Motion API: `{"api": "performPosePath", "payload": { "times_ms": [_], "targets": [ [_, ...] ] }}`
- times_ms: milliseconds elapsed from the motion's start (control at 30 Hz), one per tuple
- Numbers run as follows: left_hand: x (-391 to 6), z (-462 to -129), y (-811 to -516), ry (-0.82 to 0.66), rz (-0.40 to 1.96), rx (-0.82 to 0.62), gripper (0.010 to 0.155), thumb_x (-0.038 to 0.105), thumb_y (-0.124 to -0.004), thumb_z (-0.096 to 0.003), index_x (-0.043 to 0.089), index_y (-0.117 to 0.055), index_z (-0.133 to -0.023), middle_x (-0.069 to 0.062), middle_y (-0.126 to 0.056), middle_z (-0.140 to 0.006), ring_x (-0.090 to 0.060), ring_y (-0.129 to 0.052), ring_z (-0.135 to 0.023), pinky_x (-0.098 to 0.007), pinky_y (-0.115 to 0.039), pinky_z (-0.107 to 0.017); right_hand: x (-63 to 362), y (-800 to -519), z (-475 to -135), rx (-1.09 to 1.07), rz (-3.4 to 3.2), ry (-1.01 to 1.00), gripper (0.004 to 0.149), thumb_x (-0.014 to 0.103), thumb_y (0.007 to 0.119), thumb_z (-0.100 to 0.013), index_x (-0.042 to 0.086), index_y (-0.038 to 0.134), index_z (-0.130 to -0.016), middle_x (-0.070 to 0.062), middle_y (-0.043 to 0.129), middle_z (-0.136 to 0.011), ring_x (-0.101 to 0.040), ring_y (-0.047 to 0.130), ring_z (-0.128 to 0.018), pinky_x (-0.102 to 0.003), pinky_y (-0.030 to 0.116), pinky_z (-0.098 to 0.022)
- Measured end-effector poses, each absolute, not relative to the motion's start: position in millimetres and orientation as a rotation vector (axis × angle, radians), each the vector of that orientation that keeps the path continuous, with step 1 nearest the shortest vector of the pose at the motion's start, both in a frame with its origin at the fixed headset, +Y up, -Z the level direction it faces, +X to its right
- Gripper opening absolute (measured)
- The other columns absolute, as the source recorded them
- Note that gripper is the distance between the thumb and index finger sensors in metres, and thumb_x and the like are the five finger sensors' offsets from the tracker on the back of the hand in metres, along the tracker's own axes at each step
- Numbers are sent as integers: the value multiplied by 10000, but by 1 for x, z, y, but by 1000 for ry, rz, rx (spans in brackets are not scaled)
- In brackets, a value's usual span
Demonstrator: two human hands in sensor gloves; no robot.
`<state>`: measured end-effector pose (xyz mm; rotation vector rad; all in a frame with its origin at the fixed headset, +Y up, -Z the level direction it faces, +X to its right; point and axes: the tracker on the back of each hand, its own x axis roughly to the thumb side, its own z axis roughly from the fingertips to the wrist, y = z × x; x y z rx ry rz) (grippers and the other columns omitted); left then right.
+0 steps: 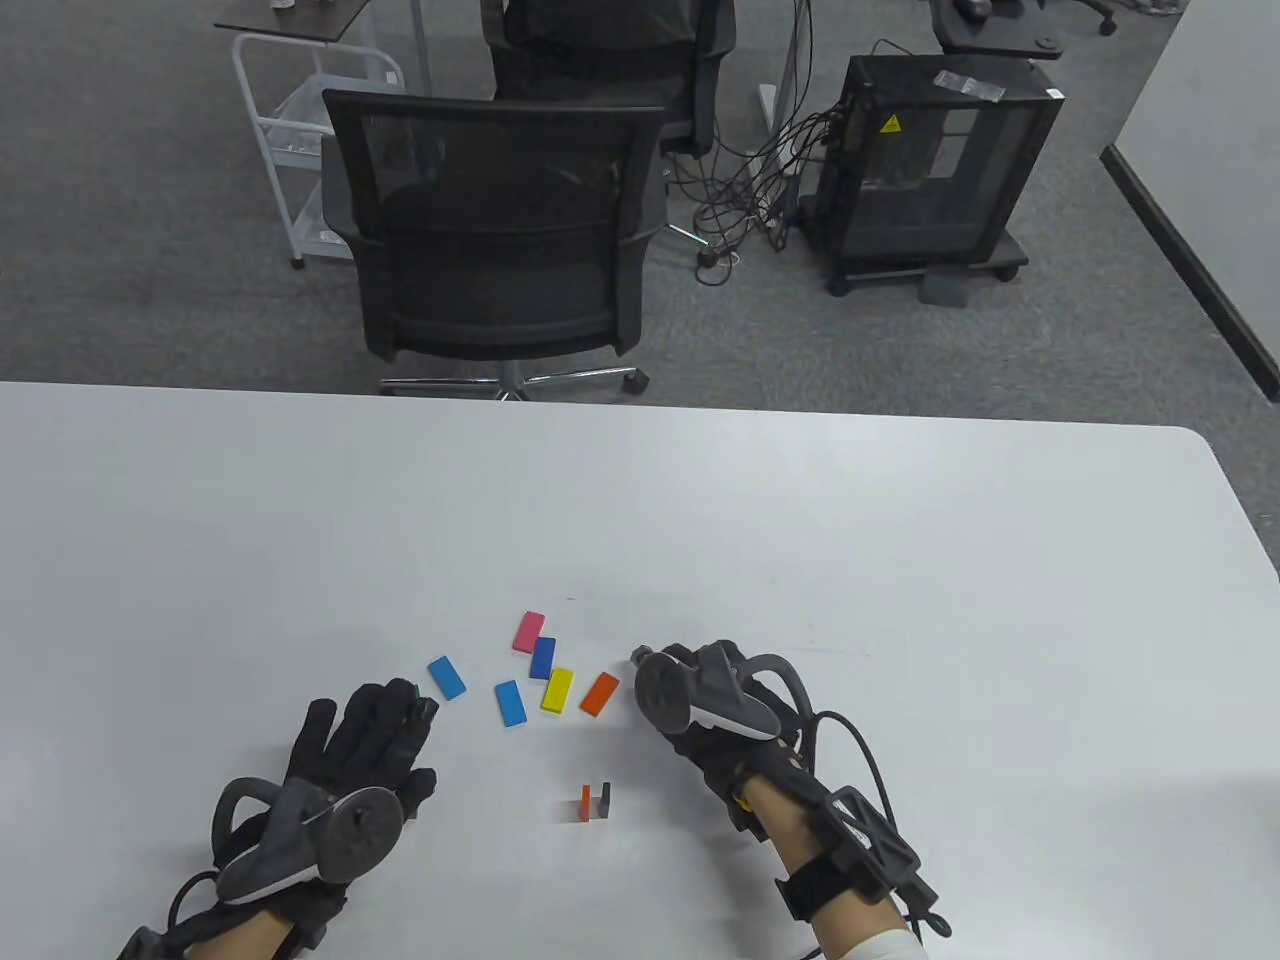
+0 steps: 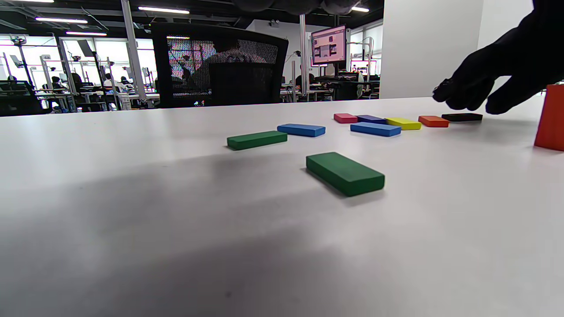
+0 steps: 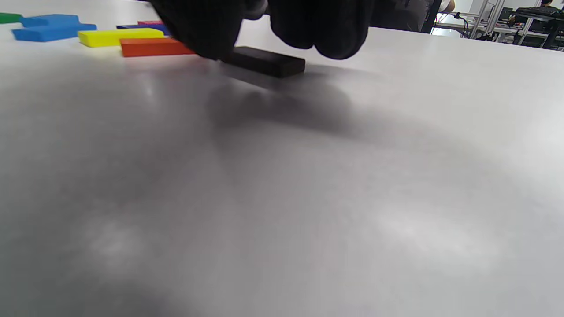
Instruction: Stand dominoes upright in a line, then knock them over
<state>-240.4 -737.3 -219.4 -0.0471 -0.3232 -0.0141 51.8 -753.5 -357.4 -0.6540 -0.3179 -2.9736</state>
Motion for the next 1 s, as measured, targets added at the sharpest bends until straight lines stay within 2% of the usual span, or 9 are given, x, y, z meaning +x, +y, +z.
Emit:
{"api": "performPosePath", "payload": {
  "times_ms": [67,233,400,533,700,800,1000],
  "targets": [
    [-240,-219,-737,-323,-14,-47,649,504,-420,-706,182,-382,-1269,-117,-365,-1344,-391,-366,-1223,-600,-259,-873,47,-757,-361,-632,-2956,-367,609,360,762,-563,260,539,-1122,-59,642,-1100,-280,712,-983,-534,442,-802],
    [-240,-219,-737,-324,-13,-58,650,506,-419,-706,182,-385,-1267,-120,-366,-1344,-389,-368,-1223,-601,-258,-873,42,-759,-363,-615,-2933,-316,590,357,763,-559,257,568,-1107,-54,694,-1042,-253,747,-926,-528,456,-798],
    [-240,-220,-737,-325,-15,-61,651,507,-418,-705,180,-387,-1267,-119,-368,-1344,-388,-372,-1223,-600,-261,-874,41,-759,-362,-636,-2944,-269,571,327,782,-547,224,623,-1086,-90,758,-958,-218,833,-818,-508,522,-779],
    [-240,-220,-737,-326,-16,-66,651,507,-418,-705,180,-386,-1267,-118,-368,-1344,-389,-377,-1222,-600,-261,-874,42,-756,-360,-664,-2957,-314,581,328,778,-549,195,618,-1091,-127,782,-934,-224,868,-772,-513,547,-766],
    [-240,-220,-737,-329,-15,-66,651,507,-418,-705,182,-383,-1268,-117,-368,-1344,-388,-376,-1223,-601,-261,-873,51,-753,-349,-750,-3002,-322,626,351,756,-552,240,532,-1126,-155,770,-913,-234,866,-747,-546,566,-746],
    [-239,-220,-738,-329,-18,-69,650,507,-417,-706,181,-386,-1267,-119,-368,-1344,-390,-377,-1221,-601,-260,-873,57,-746,-339,-809,-3054,-296,600,359,743,-552,282,556,-1117,-167,735,-917,-243,854,-747,-552,564,-745],
    [-239,-220,-738,-329,-20,-72,650,507,-417,-705,182,-385,-1267,-117,-369,-1343,-388,-376,-1222,-600,-261,-873,63,-734,-317,-921,-3096,-194,538,361,746,-550,275,608,-1062,-163,714,-927,-246,853,-762,-548,566,-745]
  ]
}}
